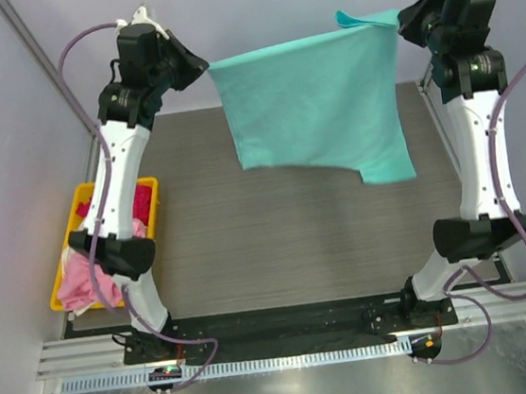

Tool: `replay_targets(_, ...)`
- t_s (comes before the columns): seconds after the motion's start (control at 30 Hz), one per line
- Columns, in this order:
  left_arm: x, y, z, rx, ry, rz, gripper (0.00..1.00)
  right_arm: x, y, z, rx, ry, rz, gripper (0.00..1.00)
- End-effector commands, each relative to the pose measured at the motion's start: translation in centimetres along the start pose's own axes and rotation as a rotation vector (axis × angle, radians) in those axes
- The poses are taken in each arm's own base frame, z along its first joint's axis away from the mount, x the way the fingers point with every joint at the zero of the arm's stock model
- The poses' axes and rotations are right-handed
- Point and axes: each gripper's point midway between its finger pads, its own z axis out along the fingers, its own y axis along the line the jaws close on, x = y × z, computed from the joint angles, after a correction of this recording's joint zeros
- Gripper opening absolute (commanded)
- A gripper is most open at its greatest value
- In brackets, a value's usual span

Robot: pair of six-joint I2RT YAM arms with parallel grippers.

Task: Fold and stack the t-shirts
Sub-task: Flatten the tshirt out

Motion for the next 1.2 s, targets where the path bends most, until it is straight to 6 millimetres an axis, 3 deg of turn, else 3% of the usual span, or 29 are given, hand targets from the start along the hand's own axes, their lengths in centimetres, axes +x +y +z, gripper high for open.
replay_targets(0.0, -4.2, -4.3, -8.3, 0.143, -0.142, 0.058, 0.00, -5.9, 0.0, -7.0, 0.021, -0.182, -0.057, 0.01)
replay_targets(0.03, -0.9, -2.0, -7.0, 0.098, -0.057, 0.057, 0.00, -5.0, -0.9, -7.3, 0.052, -0.168, -0.058, 0.01)
replay_targets(0.07, -1.1, -3.1, -9.3, 0.157, -0.081, 0.060, 0.00, -3.0, -2.4, -8.6, 0.092, -0.135, -0.055, 0.01)
replay_targets(0.1, -0.2, -2.8, -10.0, 0.167, -0.068, 0.058, 0.00, -1.6, -3.6, -9.1, 0.124, -0.113, -0.047, 0.01)
replay_targets(0.13, 4.7, 0.6, -8.2, 0.102, 0.044, 0.041, 0.00, -0.3, -5.0, -10.0, 0.176, -0.105, -0.014, 0.01)
replay_targets(0.17, 6.5, 1.2, -8.6, 0.108, 0.077, 0.034, 0.00, 4.8, -7.7, -9.4, 0.240, -0.001, -0.017, 0.01)
replay_targets(0.2, 7.3, 1.4, -10.3, 0.128, 0.062, 0.029, 0.00, 5.7, -8.3, -11.3, 0.246, -0.004, -0.004, 0.01)
replay_targets(0.23, 12.6, 4.5, -9.4, 0.069, 0.169, 0.017, 0.00, 8.2, -9.6, -11.4, 0.277, 0.036, 0.037, 0.01)
replay_targets(0.27, 14.3, 5.5, -9.4, 0.063, 0.178, 0.016, 0.00, 13.3, -12.0, -12.1, 0.317, 0.128, 0.041, 0.01)
replay_targets(0.3, 15.8, 6.2, -10.1, 0.057, 0.185, 0.016, 0.00, 16.0, -13.0, -12.3, 0.330, 0.174, 0.068, 0.01)
replay_targets(0.33, 20.3, 9.2, -9.7, 0.004, 0.268, 0.003, 0.00, 21.3, -15.2, -12.7, 0.368, 0.283, 0.079, 0.05)
replay_targets(0.4, 24.0, 12.2, -9.5, -0.058, 0.336, 0.003, 0.00, 26.0, -16.7, -13.7, 0.392, 0.387, 0.108, 0.08)
replay_targets(0.43, 26.2, 14.0, -9.4, -0.100, 0.379, -0.004, 0.00, 29.9, -18.1, -14.7, 0.425, 0.481, 0.128, 0.11)
replay_targets(0.47, 29.3, 16.4, -9.8, -0.157, 0.445, -0.021, 0.00, 31.5, -18.9, -15.2, 0.448, 0.521, 0.129, 0.12)
replay_targets(0.53, 32.6, 18.6, -9.8, -0.202, 0.519, -0.044, 0.00, 35.0, -20.9, -16.1, 0.514, 0.617, 0.116, 0.13)
replay_targets(0.57, 34.3, 20.1, -10.2, -0.241, 0.554, -0.058, 0.00, 35.6, -21.4, -16.3, 0.535, 0.636, 0.106, 0.11)
replay_targets(0.63, 35.9, 21.0, -10.1, -0.262, 0.588, -0.055, 0.00, 36.6, -22.2, -16.6, 0.566, 0.675, 0.085, 0.01)
replay_targets(0.67, 36.2, 21.3, -10.1, -0.269, 0.596, -0.053, 0.00, 36.6, -22.4, -16.6, 0.579, 0.674, 0.084, 0.01)
replay_targets(0.8, 36.4, 21.8, -10.2, -0.296, 0.607, -0.034, 0.00, 36.3, -22.2, -16.7, 0.576, 0.665, 0.089, 0.02)
replay_targets(0.87, 36.2, 22.2, -10.3, -0.311, 0.600, -0.029, 0.00, 36.2, -22.4, -17.0, 0.585, 0.663, 0.081, 0.09)
replay_targets(1.17, 36.8, 22.8, -11.1, -0.339, 0.614, -0.027, 0.00, 36.5, -23.6, -18.7, 0.632, 0.667, 0.050, 0.11)
